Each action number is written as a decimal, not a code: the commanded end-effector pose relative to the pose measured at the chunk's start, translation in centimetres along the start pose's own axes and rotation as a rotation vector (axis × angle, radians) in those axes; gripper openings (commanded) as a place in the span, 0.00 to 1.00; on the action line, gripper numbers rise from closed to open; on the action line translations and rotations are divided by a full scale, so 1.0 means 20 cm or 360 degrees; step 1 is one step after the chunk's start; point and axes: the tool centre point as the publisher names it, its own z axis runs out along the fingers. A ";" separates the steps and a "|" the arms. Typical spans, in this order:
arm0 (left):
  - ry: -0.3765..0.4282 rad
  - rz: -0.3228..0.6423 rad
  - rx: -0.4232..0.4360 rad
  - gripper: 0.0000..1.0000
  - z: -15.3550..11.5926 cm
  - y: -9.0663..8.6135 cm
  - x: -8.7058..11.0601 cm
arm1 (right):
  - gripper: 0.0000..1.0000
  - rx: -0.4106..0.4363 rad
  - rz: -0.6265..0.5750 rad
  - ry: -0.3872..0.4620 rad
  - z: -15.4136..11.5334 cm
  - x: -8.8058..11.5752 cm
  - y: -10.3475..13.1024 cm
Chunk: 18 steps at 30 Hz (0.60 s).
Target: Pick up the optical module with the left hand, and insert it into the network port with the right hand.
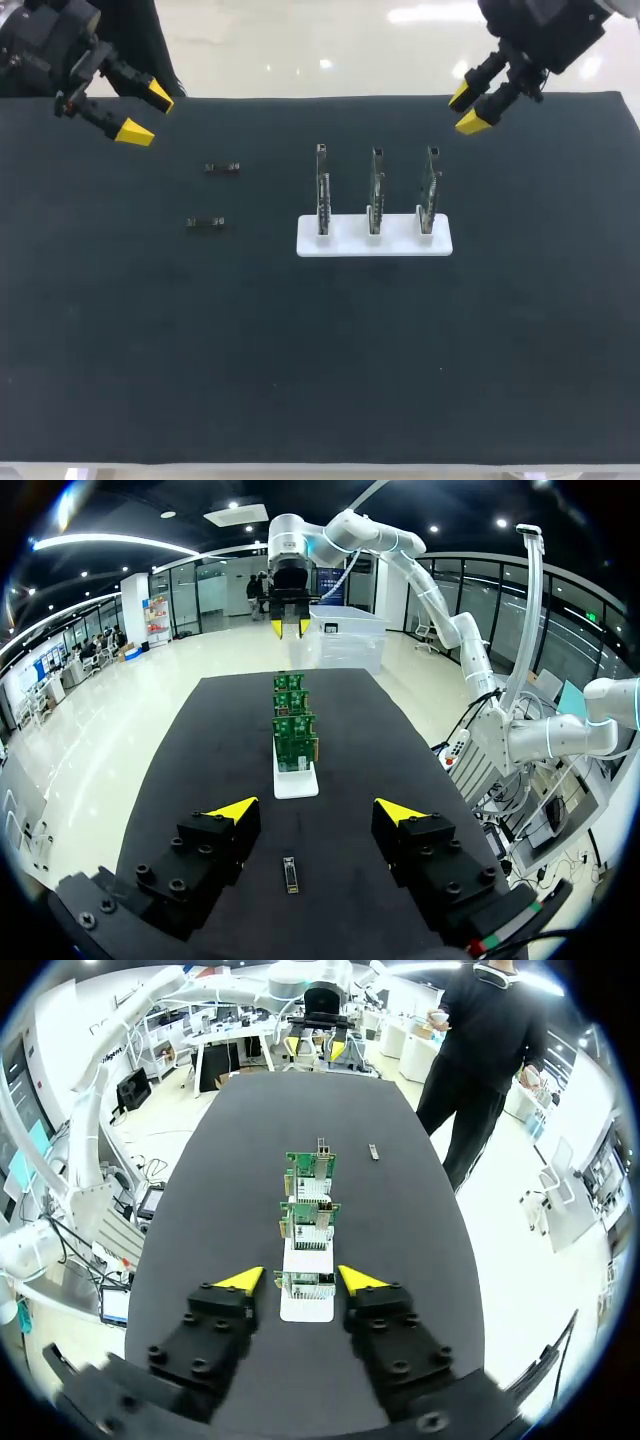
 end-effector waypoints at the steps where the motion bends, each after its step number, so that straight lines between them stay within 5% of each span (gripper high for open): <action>1: 0.0005 -0.0002 0.0005 1.00 0.00 0.01 0.00 | 1.00 0.0002 0.0001 0.0000 0.00 0.00 0.00; 14: 0.0005 -0.0002 0.0005 1.00 0.00 0.01 0.00 | 1.00 0.0002 0.0001 0.0000 0.00 0.00 0.00; 18: 0.0283 -0.0011 -0.0031 1.00 0.00 0.01 0.05 | 1.00 0.0002 0.0001 0.0000 0.00 0.00 0.00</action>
